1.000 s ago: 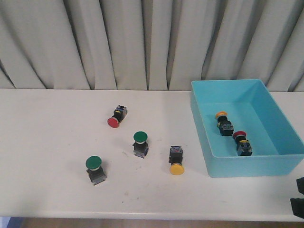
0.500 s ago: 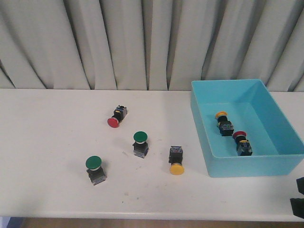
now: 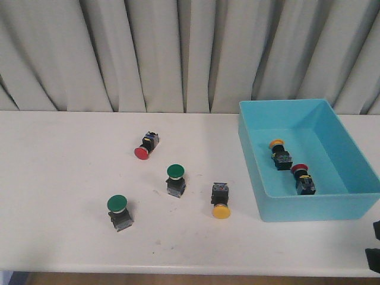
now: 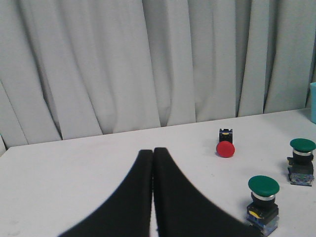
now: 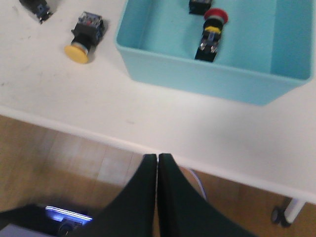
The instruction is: Pick red and yellow buttons and place in box
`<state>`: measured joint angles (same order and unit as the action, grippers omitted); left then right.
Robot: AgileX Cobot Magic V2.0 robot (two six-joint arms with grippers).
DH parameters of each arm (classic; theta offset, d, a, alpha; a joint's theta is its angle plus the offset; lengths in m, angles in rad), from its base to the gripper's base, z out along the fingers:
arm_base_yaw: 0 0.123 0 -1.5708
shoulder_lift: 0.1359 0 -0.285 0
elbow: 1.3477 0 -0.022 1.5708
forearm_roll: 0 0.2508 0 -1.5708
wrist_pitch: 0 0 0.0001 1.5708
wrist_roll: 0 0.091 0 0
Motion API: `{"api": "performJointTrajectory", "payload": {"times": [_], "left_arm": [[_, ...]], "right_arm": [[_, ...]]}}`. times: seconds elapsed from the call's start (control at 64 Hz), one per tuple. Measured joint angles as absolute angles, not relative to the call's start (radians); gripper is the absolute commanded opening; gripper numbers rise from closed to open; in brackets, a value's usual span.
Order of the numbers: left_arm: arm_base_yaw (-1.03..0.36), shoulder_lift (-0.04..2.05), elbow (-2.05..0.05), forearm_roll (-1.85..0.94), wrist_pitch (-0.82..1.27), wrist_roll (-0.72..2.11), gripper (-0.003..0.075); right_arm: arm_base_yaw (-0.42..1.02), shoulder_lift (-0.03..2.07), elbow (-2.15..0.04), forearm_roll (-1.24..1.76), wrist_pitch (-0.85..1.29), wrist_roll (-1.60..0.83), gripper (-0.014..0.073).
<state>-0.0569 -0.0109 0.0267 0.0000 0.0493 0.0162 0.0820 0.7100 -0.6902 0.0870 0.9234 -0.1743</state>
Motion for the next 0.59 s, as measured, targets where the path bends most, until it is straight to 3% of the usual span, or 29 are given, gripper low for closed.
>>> {"api": "performJointTrajectory", "payload": {"times": [0.141,0.391,0.594], "left_arm": [[-0.057,-0.011,0.027,0.0,0.049,0.016,-0.0006],[-0.057,-0.011,0.027,0.0,0.049,0.016,-0.0006],[-0.057,-0.011,0.027,0.0,0.049,0.016,-0.0006]], "right_arm": [[0.082,0.581,-0.609,0.065,0.692,-0.174,-0.0006],[0.076,0.25,-0.224,0.065,0.173,-0.174,-0.0006],[0.032,0.037,0.017,0.066,0.022,-0.159,-0.0006]]}}
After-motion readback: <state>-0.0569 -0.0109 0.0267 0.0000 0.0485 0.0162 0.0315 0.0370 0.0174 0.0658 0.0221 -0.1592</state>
